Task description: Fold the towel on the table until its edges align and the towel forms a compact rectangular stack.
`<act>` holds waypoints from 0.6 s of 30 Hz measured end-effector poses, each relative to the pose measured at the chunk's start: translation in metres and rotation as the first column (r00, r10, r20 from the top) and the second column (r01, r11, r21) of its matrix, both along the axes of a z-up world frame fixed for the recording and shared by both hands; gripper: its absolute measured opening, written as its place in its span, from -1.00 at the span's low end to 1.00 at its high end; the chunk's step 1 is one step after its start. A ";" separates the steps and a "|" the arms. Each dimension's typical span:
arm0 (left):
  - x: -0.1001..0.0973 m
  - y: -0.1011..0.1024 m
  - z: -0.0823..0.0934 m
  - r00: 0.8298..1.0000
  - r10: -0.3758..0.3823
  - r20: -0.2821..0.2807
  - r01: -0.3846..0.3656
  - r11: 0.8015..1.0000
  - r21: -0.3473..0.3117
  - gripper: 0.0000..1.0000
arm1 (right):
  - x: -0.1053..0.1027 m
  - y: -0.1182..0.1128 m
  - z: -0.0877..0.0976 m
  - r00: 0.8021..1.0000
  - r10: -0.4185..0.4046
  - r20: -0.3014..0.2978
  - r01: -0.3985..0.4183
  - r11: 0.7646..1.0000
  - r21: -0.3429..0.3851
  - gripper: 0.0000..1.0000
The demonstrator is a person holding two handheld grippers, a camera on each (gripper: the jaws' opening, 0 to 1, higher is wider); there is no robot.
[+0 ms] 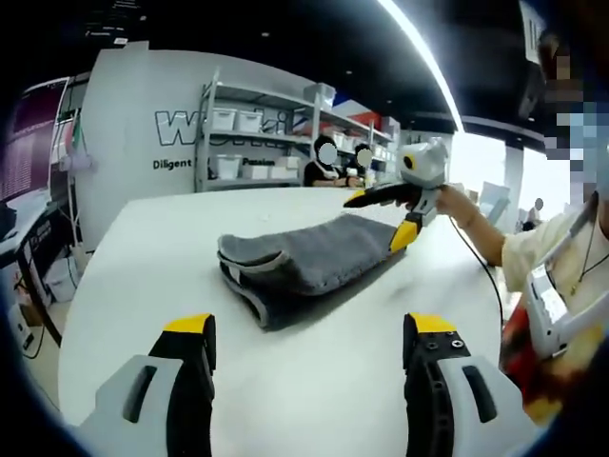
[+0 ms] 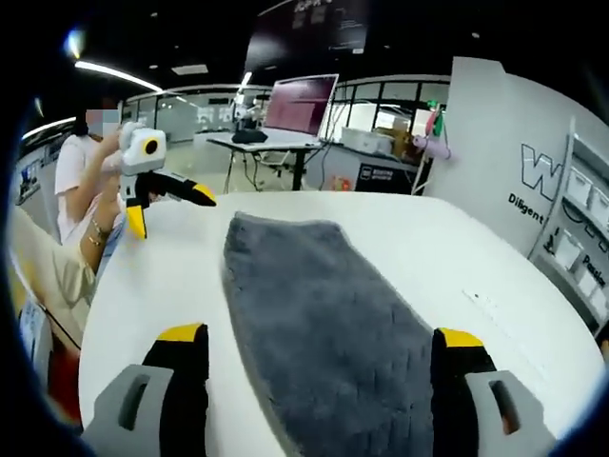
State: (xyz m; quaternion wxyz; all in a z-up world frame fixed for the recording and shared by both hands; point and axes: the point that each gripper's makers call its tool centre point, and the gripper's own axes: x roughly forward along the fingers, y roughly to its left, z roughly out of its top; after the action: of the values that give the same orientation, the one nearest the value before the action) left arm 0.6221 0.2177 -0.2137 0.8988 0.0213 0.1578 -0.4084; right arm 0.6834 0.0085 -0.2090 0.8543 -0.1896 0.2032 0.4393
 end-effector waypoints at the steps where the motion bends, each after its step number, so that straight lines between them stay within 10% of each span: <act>1: 0.001 -0.001 0.000 1.000 -0.001 0.001 0.001 1.000 0.002 0.59 | -0.001 -0.005 0.000 1.000 -0.007 -0.005 0.007 1.000 0.000 0.99; 18: 0.010 -0.030 0.017 0.998 -0.052 0.025 0.052 0.999 -0.011 0.59 | 0.005 -0.114 0.005 0.969 -0.244 -0.035 0.246 0.954 0.171 0.74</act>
State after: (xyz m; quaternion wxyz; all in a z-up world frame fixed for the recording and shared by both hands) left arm 0.6325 0.1874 -0.1971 0.8899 0.0253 0.1437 -0.4322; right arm 0.6884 -0.1053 -0.2037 0.9139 -0.0848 0.1919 0.3475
